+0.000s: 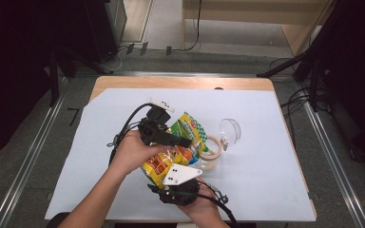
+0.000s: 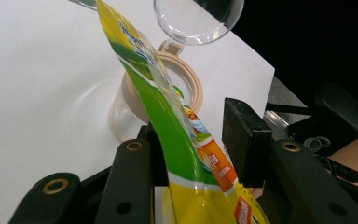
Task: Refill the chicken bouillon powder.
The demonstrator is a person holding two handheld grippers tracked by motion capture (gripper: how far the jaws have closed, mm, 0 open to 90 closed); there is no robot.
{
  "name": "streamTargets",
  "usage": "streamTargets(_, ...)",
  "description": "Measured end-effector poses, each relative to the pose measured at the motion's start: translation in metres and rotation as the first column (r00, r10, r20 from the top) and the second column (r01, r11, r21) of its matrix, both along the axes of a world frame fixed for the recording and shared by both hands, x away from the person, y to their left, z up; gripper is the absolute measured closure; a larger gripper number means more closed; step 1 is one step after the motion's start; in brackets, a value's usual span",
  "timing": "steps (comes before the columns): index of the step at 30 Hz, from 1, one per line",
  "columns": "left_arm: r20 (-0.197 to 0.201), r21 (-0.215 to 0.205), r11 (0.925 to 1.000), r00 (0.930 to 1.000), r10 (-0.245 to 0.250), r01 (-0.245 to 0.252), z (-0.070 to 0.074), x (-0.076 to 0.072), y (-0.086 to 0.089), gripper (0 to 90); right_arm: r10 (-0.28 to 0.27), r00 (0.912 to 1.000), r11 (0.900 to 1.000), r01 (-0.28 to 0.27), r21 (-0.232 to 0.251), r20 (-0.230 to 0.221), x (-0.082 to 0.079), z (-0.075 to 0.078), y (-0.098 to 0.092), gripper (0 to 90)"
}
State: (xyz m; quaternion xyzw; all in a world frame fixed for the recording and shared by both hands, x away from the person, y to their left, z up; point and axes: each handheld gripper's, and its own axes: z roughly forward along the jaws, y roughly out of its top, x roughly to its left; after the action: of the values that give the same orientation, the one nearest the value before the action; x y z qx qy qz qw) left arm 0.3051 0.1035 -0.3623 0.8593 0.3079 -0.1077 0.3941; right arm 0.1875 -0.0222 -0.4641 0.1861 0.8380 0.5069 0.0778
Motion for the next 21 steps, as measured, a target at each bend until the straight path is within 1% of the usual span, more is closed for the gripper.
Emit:
streamTargets(2,-0.002,0.005,1.0,1.0,0.002,-0.002,0.0,0.001,-0.001,64.8,0.002,1.0,1.0,-0.002,-0.004,0.004,0.0,0.0,0.001,62.8)
streamTargets(5,-0.009,0.005,1.0,1.0,0.001,-0.001,0.001,0.001,-0.001,62.8,-0.01,0.9997,1.0,0.01,0.005,-0.022,0.002,0.0,0.001,64.2)
streamTargets(6,-0.009,0.005,1.0,1.0,0.001,-0.001,0.001,0.001,-0.001,61.9,-0.01,0.9997,1.0,0.01,0.005,-0.022,0.002,0.0,0.001,64.2)
streamTargets(7,-0.02,0.01,1.0,0.9998,0.0,0.0,0.002,0.001,-0.003,61.3,-0.02,0.9993,1.0,0.02,0.014,-0.031,0.003,0.0,0.0,64.5)
streamTargets(9,-0.021,0.015,0.9999,0.9998,0.004,-0.003,0.002,0.0,-0.004,60.1,-0.025,0.9991,0.999,0.025,0.021,-0.033,0.003,0.0,-0.001,64.4)
streamTargets(10,-0.02,0.024,0.9997,0.9998,0.001,-0.001,0.003,-0.001,-0.003,57.9,-0.031,0.9984,0.999,0.033,0.031,-0.048,0.003,0.001,-0.001,64.2)
streamTargets(11,-0.024,0.018,0.9998,0.9997,0.005,-0.004,0.005,-0.003,-0.002,57.2,-0.036,0.9978,0.998,0.039,0.045,-0.056,0.004,0.001,-0.002,64.3)
streamTargets(13,-0.018,0.02,0.9998,0.9998,0.007,-0.006,0.007,-0.004,0.0,56.2,-0.049,0.9963,0.996,0.054,0.068,-0.071,0.005,0.002,-0.005,64.3)
streamTargets(14,-0.018,0.02,0.9998,0.9998,0.007,-0.006,0.007,-0.004,0.0,56.7,-0.049,0.9963,0.996,0.054,0.068,-0.071,0.005,0.002,-0.005,64.3)
streamTargets(15,-0.007,0.028,0.9996,1.0,0.006,-0.006,0.008,-0.005,0.0,56.7,-0.05,0.9962,0.996,0.055,0.073,-0.072,0.006,0.003,-0.006,64.2)
streamTargets(16,0.013,0.039,0.9992,0.9999,0.005,-0.006,0.009,-0.007,0.001,57.9,-0.053,0.9957,0.995,0.059,0.078,-0.076,0.006,0.004,-0.007,64.0)
streamTargets(17,0.025,0.06,0.9981,0.9996,0.009,-0.011,0.01,-0.008,0.002,60.3,-0.054,0.9945,0.994,0.062,0.088,-0.09,0.008,0.004,-0.008,64.0)
streamTargets(19,0.026,0.068,0.9975,0.9996,0.013,-0.015,0.011,-0.008,0.002,61.3,-0.056,0.9945,0.994,0.064,0.091,-0.089,0.008,0.004,-0.009,64.1)
streamTargets(20,0.024,0.081,0.9966,0.9996,0.017,-0.019,0.012,-0.008,0.002,68.5,-0.048,0.993,0.993,0.06,0.106,-0.108,0.008,0.005,-0.008,64.1)
streamTargets(21,0.016,0.084,0.9962,0.9996,0.021,-0.023,0.012,-0.007,0.002,70.1,-0.047,0.9928,0.993,0.059,0.107,-0.11,0.008,0.005,-0.008,64.0)
